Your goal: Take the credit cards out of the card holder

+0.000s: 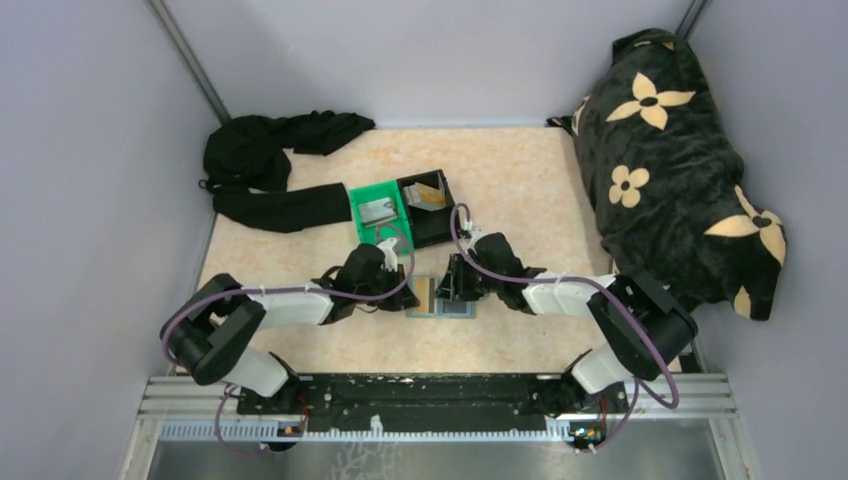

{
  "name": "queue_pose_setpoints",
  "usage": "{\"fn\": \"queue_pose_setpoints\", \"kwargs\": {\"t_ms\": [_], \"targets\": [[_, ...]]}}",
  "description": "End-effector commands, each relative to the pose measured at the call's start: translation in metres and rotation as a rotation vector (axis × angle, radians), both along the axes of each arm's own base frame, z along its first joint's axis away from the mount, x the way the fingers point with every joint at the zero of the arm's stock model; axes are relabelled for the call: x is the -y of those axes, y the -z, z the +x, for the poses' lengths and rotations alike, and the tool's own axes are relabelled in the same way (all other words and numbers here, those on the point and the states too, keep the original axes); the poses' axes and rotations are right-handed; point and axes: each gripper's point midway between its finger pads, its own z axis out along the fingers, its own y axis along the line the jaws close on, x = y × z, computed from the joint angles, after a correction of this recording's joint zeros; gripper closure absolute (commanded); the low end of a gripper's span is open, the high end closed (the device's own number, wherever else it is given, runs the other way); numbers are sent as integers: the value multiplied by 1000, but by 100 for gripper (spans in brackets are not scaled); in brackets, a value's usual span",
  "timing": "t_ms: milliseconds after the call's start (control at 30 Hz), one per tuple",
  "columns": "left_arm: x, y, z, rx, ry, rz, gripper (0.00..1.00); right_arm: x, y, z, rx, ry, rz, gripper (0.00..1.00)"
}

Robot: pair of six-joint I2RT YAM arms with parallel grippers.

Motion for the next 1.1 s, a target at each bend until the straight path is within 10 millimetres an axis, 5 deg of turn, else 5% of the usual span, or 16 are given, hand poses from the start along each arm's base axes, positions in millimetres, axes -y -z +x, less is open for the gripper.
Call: {"fn": "queue_pose_setpoints", "kwargs": {"t_ms": [0, 333, 500, 567, 667, 767, 1067], "targets": [[-10, 27, -9, -63, 0, 70, 100, -17, -18, 10, 58, -17, 63, 62], [-4, 34, -11, -87, 27, 66, 100, -6, 12, 4, 13, -7, -75, 62], [-10, 14, -1, -35, -20, 71, 100, -2, 16, 1, 8, 9, -77, 62], [-15, 2, 5, -10, -60, 92, 91, -2, 16, 1, 11, 13, -80, 63], [-21, -12, 11, -1, -107, 120, 62, -2, 17, 2, 10, 14, -82, 77], [-25, -13, 13, -5, -132, 138, 47, -4, 17, 3, 10, 9, -77, 85], [-11, 3, 4, -67, -85, 83, 50, -3, 18, 2, 8, 11, -80, 100]]}}
